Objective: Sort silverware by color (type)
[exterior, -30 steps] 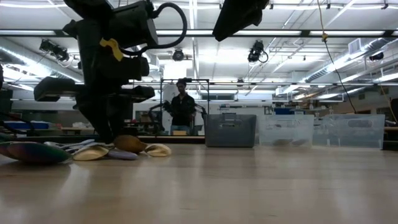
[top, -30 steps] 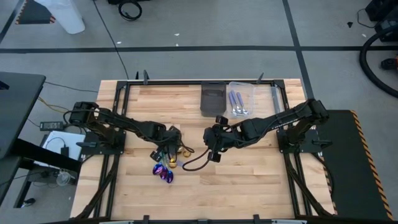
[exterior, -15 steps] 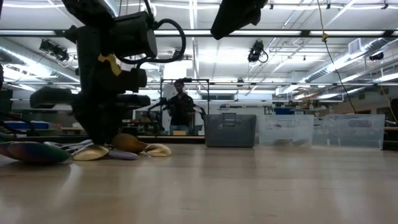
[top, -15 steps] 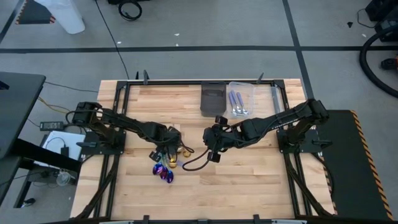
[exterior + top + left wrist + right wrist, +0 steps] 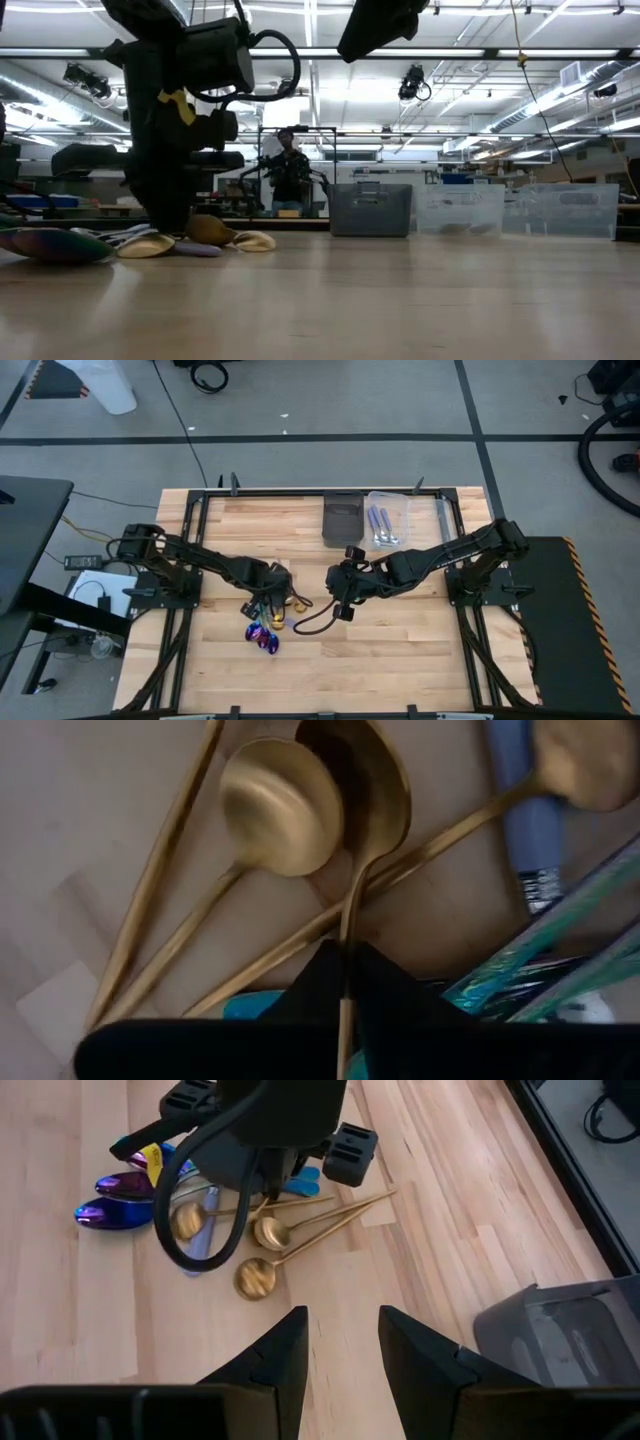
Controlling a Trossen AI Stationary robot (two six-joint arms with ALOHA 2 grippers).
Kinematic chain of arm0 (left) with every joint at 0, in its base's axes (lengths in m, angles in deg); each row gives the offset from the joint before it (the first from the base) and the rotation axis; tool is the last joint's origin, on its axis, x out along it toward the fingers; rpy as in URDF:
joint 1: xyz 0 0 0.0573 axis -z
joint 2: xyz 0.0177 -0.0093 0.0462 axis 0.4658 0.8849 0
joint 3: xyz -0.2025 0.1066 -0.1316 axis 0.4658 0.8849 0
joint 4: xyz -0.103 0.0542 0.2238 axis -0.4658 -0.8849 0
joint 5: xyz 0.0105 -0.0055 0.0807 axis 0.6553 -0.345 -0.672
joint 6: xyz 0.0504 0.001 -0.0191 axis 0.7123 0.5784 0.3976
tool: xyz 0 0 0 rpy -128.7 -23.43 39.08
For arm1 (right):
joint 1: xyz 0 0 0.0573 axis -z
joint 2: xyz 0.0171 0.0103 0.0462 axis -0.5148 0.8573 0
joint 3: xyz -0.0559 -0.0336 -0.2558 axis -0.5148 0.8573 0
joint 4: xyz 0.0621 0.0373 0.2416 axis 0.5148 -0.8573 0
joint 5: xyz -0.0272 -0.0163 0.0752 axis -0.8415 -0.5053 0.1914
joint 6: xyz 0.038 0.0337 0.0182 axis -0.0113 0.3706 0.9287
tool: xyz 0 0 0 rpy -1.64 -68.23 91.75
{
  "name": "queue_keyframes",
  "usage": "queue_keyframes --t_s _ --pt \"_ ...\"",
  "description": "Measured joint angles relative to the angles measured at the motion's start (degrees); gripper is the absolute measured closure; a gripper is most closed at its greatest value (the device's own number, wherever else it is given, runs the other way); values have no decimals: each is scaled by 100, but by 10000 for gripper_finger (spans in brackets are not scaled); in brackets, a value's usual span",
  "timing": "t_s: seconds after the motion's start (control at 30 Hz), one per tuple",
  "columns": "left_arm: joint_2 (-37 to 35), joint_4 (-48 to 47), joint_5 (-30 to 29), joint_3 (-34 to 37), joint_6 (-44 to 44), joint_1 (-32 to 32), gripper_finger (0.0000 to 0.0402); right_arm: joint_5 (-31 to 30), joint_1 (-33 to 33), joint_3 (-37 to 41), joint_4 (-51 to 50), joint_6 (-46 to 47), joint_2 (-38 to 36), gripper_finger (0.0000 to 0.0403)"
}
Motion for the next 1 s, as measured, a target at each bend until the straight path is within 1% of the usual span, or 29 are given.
queue_keyframes --t_s 0.07,0.17,0.3,0.57,0.67,0.77,1.0 --pt "6 -116 -286 -71 7 20 382 -38 -1 0 12 0 0 268" --pt "-11 -289 -513 -195 -33 56 382 -103 -1 0 63 0 0 268" --pt "-181 -355 -559 -235 -78 73 382 -315 -9 0 61 28 0 268" --pt "-1021 -426 -571 -233 -287 107 382 -395 -40 -7 -113 216 -146 268" --pt "-1366 -376 -551 -231 -311 145 382 -479 -61 -9 -159 270 -208 268" --pt "-1682 -258 -409 -231 -315 154 382 -543 -73 -7 -155 278 -216 268" --pt "-2182 535 45 -229 -327 154 382 -643 -71 -4 14 261 -225 268"
